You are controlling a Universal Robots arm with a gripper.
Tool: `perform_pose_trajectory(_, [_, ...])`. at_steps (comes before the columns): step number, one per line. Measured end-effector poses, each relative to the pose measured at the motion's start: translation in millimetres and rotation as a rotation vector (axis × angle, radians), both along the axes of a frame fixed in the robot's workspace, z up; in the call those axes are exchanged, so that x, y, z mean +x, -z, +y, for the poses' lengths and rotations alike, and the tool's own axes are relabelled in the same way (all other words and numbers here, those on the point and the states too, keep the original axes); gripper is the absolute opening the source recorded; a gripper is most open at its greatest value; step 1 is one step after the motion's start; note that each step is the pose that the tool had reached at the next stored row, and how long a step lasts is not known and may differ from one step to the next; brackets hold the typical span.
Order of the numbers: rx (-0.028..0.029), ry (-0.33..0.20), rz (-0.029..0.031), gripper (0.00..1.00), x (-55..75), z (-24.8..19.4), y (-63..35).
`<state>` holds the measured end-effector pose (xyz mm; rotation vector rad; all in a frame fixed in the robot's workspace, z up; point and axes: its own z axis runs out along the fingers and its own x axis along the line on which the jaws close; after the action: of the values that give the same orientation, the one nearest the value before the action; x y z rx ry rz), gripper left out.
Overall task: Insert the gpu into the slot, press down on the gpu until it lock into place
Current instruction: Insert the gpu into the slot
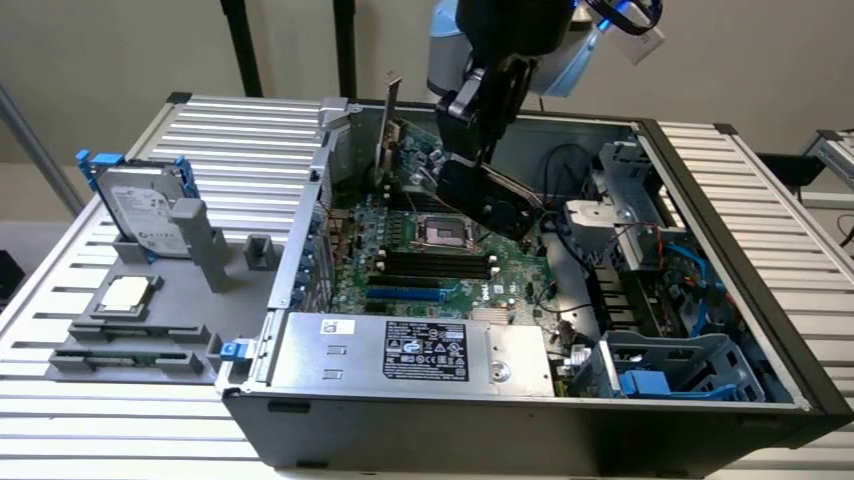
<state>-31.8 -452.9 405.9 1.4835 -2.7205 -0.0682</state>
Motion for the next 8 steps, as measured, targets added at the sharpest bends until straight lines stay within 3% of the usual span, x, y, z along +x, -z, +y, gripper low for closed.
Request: perform_pose_trajectory(8, [0.0004,-0.145,-0.0152,0.26,0.0,0.0,5.7])
